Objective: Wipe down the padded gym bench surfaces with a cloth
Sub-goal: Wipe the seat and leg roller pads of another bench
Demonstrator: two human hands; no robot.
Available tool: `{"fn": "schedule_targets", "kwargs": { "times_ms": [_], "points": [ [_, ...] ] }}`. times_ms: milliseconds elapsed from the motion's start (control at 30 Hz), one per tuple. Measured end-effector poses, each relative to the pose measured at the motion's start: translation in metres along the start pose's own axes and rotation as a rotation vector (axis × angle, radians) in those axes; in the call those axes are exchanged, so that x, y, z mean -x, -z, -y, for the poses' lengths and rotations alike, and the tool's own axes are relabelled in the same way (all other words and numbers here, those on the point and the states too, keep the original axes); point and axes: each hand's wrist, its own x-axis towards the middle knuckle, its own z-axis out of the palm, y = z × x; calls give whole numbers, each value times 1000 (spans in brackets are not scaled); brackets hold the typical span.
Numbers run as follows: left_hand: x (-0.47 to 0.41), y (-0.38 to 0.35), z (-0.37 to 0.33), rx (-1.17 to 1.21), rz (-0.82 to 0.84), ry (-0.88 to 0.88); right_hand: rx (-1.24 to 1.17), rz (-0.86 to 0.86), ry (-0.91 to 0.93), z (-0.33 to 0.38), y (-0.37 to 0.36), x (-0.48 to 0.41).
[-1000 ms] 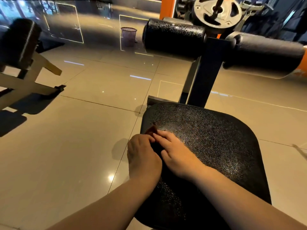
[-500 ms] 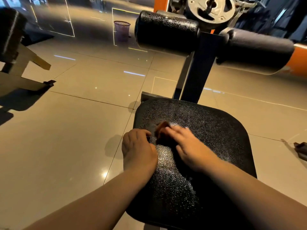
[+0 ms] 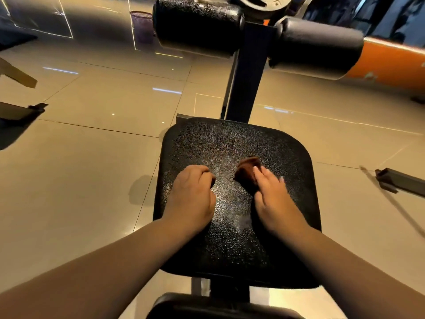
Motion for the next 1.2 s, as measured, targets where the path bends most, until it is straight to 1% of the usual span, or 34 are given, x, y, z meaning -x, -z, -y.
{"fn": "schedule_targets", "kwargs": {
  "times_ms": [33, 67, 100, 133, 200, 267, 300, 333, 400, 467, 500, 567, 633, 667, 767, 833, 900, 933, 1000, 1133, 1167, 1200],
  "points": [
    [3, -2, -4, 22, 14, -10, -17, -42, -76, 8, -6, 5],
    [5, -4, -8, 37, 27, -21, -6, -55, -97, 18, -13, 12],
    [7, -5, -12, 46, 36, -33, 4, -36, -60, 28, -19, 21],
    [8, -4, -15, 56, 45, -35, -17, 14, 18, 36, -21, 31],
    [9, 0, -19, 103, 29, 18, -133, 165, 170, 39, -7, 44],
    [15, 5, -29, 99, 62, 25, -240, 306, 263, 21, 18, 41],
    [20, 6, -39, 65, 112, -11, -288, 321, 279, 10, 28, 37],
    [25, 5, -53, 12, 180, -50, -342, 281, 270, -2, 36, 34],
    [35, -8, -83, -71, 278, -59, -383, 109, 206, -25, 41, 26],
    [40, -24, -106, -92, 296, -29, -335, -37, 140, -44, 32, 22],
    [41, -27, -111, -91, 281, -28, -313, -71, 126, -50, 26, 23],
    [39, -29, -108, -91, 195, -50, -267, -56, 149, -56, 16, 24],
    [42, -20, -101, -48, 209, -4, -212, 15, 202, -55, 9, 27],
    [43, -16, -96, -29, 196, 40, -204, 28, 214, -54, 8, 28],
    [35, -8, -89, -34, 101, 210, -183, -12, 221, -50, 4, 27],
    [29, -12, -100, -28, 50, 302, -174, -22, 212, -49, 4, 25],
    [28, -21, -124, -22, 49, 281, -195, 0, 207, -52, 6, 22],
    [30, -29, -133, -17, 75, 264, -208, 20, 208, -55, 8, 20],
    [34, -37, -141, -44, 97, 208, -189, 35, 233, -61, 10, 17],
    [40, -27, -112, -53, 172, 108, -105, -27, 260, -58, 8, 20],
    [40, -22, -101, -95, 158, 117, -86, -33, 267, -57, 7, 20],
    [38, -15, -91, -128, 134, 168, -66, -32, 268, -57, 6, 20]
  ]
}}
